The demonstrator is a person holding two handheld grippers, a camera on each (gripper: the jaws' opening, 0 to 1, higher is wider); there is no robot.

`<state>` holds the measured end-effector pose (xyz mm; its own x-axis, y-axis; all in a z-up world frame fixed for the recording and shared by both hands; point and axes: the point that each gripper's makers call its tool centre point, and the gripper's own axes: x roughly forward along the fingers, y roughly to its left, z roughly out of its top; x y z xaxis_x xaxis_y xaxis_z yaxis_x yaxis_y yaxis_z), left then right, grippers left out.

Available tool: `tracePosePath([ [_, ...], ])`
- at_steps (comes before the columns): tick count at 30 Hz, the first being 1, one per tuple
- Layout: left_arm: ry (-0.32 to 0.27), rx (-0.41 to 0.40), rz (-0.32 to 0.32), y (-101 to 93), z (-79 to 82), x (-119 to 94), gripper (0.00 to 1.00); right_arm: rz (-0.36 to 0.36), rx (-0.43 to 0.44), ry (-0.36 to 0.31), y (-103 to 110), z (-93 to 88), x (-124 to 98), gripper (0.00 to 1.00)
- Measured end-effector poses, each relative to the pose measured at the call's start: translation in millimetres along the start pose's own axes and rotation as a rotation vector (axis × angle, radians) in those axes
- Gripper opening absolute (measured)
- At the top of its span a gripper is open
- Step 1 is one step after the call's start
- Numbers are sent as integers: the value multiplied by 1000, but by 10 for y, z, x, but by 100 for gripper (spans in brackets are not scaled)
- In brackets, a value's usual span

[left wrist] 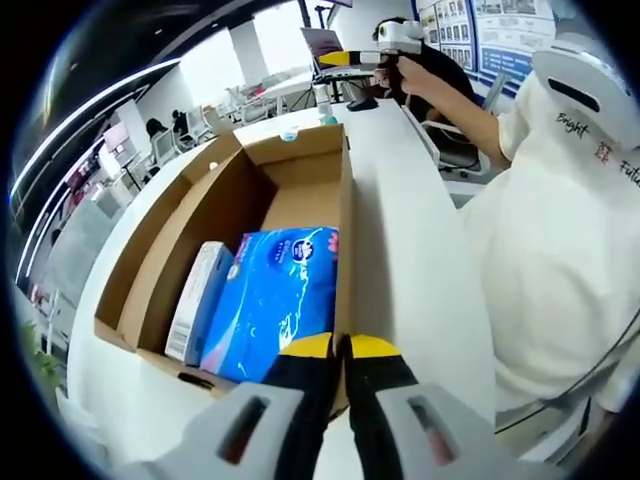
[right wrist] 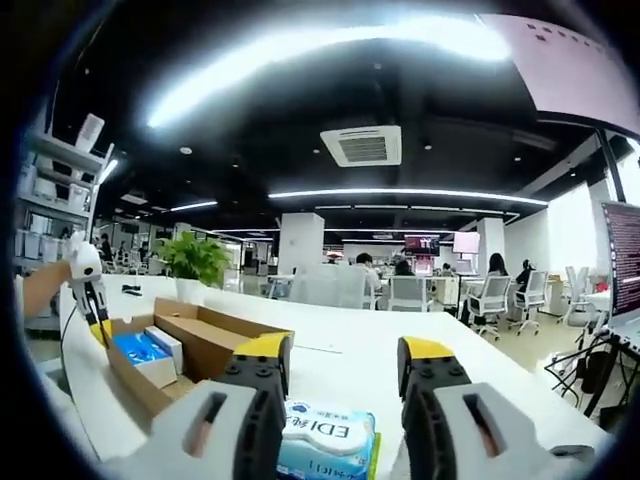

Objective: Operate the shoe box by opening the lid, removing the specified soft item, and placing it in the target area until the item is outside and the box remains undamaged.

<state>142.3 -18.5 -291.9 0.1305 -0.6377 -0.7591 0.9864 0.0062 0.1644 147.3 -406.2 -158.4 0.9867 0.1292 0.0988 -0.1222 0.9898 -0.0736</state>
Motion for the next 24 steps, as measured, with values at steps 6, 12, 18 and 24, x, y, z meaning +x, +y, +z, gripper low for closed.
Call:
tracePosePath([
  [6, -1, -3, -2, -1, 3, -1, 3, 7, -13, 13, 53, -17, 19, 42],
  [12, 0, -9, -5, -1, 4, 3, 3, 26, -15, 18, 119, -7, 59, 42],
  [18, -1, -10, -6, 3, 2, 5, 3, 33, -21, 34, 150, -40, 75, 41],
  [24, -8, -8, -7, 1, 1, 3, 3, 30, -26, 33, 150, -10, 72, 41],
])
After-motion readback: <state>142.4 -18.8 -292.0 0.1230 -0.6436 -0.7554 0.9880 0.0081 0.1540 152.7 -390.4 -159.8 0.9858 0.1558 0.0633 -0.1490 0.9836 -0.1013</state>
